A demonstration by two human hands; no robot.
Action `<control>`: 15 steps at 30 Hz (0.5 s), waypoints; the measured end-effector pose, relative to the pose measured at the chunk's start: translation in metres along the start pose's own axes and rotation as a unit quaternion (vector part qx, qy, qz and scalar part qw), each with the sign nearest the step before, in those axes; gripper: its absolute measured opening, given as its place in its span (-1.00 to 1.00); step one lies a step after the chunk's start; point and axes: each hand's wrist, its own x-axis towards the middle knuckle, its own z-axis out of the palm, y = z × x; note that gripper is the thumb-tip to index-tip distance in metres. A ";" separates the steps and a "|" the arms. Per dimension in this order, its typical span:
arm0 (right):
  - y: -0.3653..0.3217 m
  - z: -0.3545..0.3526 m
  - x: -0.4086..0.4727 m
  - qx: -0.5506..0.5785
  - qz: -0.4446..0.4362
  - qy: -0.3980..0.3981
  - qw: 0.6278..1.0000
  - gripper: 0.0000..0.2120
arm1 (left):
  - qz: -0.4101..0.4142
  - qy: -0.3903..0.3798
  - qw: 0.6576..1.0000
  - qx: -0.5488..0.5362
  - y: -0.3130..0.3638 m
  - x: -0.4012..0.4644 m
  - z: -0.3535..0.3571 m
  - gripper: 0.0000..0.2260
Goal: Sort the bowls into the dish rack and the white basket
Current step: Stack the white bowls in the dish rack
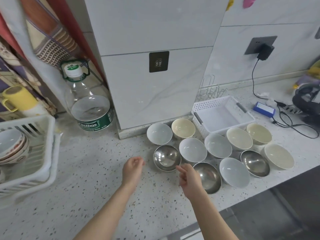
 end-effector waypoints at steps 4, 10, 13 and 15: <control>-0.013 0.003 0.017 0.075 0.035 0.004 0.997 -0.83 | -0.044 -0.002 0.999 0.022 0.021 0.040 0.019 -0.83; -0.032 0.015 0.035 0.137 0.063 0.037 0.988 -0.86 | -0.089 -0.010 0.995 0.048 0.037 0.083 0.046 -0.79; -0.039 0.021 0.042 0.189 0.083 0.050 0.977 -0.84 | -0.115 0.001 0.993 0.030 0.042 0.096 0.055 -0.77; -0.044 0.025 0.048 0.226 0.100 0.067 0.967 -0.76 | -0.132 0.004 0.991 0.014 0.044 0.103 0.060 -0.75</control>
